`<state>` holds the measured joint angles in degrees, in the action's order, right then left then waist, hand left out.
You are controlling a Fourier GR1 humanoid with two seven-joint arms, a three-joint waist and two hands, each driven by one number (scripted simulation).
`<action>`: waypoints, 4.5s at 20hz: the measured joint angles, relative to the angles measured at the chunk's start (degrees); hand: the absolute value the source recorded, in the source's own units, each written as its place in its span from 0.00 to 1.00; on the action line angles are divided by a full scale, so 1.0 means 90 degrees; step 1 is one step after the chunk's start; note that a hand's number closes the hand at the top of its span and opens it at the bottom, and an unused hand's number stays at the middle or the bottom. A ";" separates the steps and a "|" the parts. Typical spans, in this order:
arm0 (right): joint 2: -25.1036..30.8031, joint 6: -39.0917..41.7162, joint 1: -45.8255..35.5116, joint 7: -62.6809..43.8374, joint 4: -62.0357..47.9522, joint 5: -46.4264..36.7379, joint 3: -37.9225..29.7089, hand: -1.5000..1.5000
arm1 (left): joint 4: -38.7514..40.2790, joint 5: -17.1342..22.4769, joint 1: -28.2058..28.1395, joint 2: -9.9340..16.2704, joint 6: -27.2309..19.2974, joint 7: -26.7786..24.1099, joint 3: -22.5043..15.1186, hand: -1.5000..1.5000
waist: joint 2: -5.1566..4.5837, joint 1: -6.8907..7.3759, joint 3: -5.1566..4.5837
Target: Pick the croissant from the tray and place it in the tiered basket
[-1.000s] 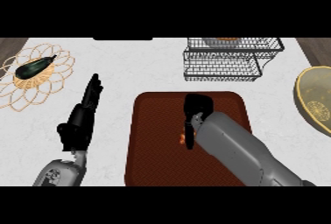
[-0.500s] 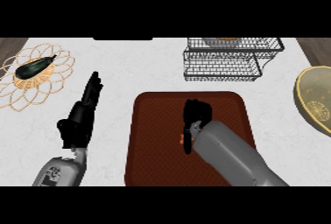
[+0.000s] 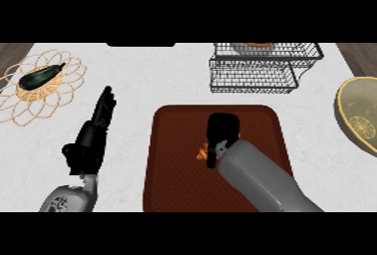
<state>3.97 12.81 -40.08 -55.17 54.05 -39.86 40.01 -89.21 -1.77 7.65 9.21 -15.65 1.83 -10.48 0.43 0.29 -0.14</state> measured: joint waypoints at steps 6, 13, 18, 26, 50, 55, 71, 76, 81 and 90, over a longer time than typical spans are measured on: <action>-0.0312 0.0184 -0.0428 0.0096 -0.0304 -0.0239 0.0122 1.00 | -0.0138 -0.0116 -0.0011 -0.0091 0.0050 0.0089 0.0018 0.50 | -0.0036 0.0032 0.0008; -0.0374 -0.0111 -0.0587 -0.0133 -0.0190 -0.0580 0.0213 1.00 | 0.0107 -0.0300 0.0135 -0.0285 0.0028 0.0044 0.0053 0.50 | -0.0048 0.0014 0.0014; -0.0292 -0.0111 -0.0859 -0.0446 0.0401 -0.0991 -0.0018 1.00 | 0.0145 -0.0267 0.0132 -0.0232 0.0099 0.0026 0.0192 0.50 | -0.0024 -0.0043 0.0014; 0.0124 0.0292 -0.1713 -0.0800 0.1890 -0.1375 -0.0811 1.00 | 0.0105 -0.0248 -0.0058 -0.0239 0.0126 -0.0023 0.0241 0.50 | 0.0027 -0.0132 0.0012; 0.0594 0.1092 -0.3481 -0.0237 0.1675 -0.1712 -0.3810 1.00 | -0.0041 -0.0496 -0.0034 -0.0480 0.0113 0.0052 0.0067 0.50 | -0.0052 0.0031 0.0012; 0.0922 0.0760 -0.3531 0.0222 0.0843 -0.2060 -0.3998 1.00 | 0.0041 -0.0494 0.0019 -0.0511 0.0182 0.0022 0.0089 0.50 | -0.0067 0.0050 0.0011; 0.1088 -0.1007 -0.3201 0.0904 -0.0601 -0.1786 -0.5206 0.00 | 0.0163 -0.0509 0.0156 -0.0538 0.0287 -0.0036 0.0282 0.50 | -0.0081 0.0065 0.0017; 0.1135 -0.1762 -0.3045 0.1140 -0.0345 -0.1441 -0.5691 0.00 | 0.0003 -0.0549 0.0110 -0.0538 0.0275 0.0116 0.0275 0.50 | -0.0061 0.0032 0.0018; 0.1319 -0.2346 -0.2810 0.0808 0.0311 -0.1352 -0.6056 0.00 | 0.0094 -0.0515 0.0102 -0.0507 0.0305 0.0069 0.0379 0.50 | -0.0034 -0.0054 0.0016; 0.1806 -0.2072 -0.1179 0.0426 0.2680 -0.0311 -0.7075 0.00 | 0.0122 -0.0500 -0.0106 -0.0473 0.0275 -0.0077 0.0522 0.50 | 0.0042 -0.0310 0.0020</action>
<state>20.22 -5.84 -50.70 -51.34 78.17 -42.66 -23.66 -88.12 -6.26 6.70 4.95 -13.18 1.13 -5.78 0.81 -2.51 0.04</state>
